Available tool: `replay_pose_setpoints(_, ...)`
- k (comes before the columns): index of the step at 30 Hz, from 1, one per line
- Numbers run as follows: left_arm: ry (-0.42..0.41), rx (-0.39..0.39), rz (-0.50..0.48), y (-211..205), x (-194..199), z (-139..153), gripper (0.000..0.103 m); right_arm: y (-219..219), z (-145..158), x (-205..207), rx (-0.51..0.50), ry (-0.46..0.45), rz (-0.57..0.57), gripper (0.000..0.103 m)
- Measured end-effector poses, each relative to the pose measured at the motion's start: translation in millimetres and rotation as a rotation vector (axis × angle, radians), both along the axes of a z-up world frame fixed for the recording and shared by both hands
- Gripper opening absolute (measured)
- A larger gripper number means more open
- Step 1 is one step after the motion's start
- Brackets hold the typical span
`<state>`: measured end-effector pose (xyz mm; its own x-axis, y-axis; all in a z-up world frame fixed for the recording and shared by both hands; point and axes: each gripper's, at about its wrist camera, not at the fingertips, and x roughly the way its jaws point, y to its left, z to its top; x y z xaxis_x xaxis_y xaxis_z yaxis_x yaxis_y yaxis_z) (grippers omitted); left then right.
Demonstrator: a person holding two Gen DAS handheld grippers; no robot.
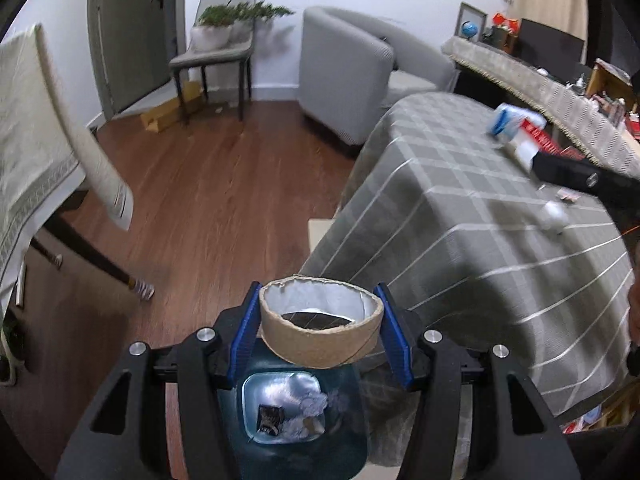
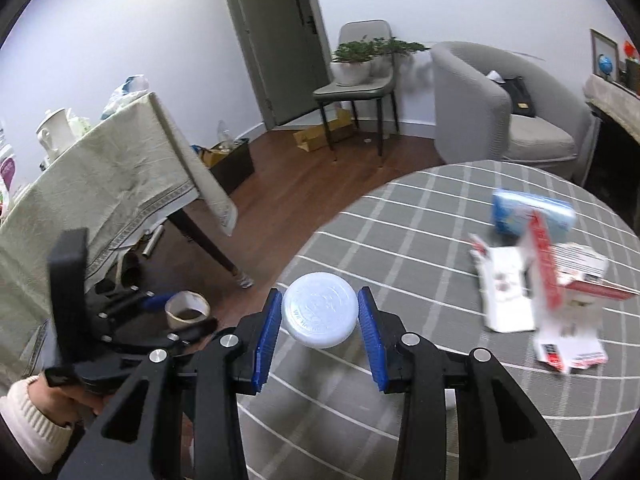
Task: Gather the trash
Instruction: 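Drop the tape roll in the bin with the left while the right carries the lid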
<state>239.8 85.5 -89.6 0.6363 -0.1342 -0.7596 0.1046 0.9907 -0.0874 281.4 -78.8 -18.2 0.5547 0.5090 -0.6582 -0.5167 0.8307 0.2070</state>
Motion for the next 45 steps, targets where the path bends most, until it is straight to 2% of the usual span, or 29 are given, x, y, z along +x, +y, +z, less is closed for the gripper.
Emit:
replay_pose_setpoints(9,0.123,0.042,0.006,30,-6,-48,0.058,54,-8,-4,-0.016,0.013,0.069,0.040)
replay_pose_setpoints(14,0.211,0.069,0.022,49,-12,-83,0.059,80,-15,-5,-0.030,0.026,0.089,0.040)
replay_pose_setpoints(20,0.335,0.057,0.051,72,-18,-123,0.059,110,-27,-5,-0.054,0.060,0.115,0.040)
replay_pose_setpoints(27,0.445,0.070,0.023,77,-28,-152,0.061,147,-52,-11,-0.114,0.106,0.166,0.040)
replay_pose_setpoints(34,0.492,0.080,0.015,88,-32,-173,0.063,173,-79,-15,-0.175,0.159,0.202,0.040)
replay_pose_setpoints(37,0.519,0.083,0.012,90,-36,-179,0.072,178,-89,-14,-0.192,0.179,0.205,0.040)
replay_pose_setpoints(42,0.505,0.089,-0.003,94,-39,-177,0.074,184,-103,-11,-0.216,0.211,0.205,0.040)
replay_pose_setpoints(45,0.469,0.076,0.004,101,-41,-170,0.074,186,-114,-8,-0.234,0.235,0.201,0.040)
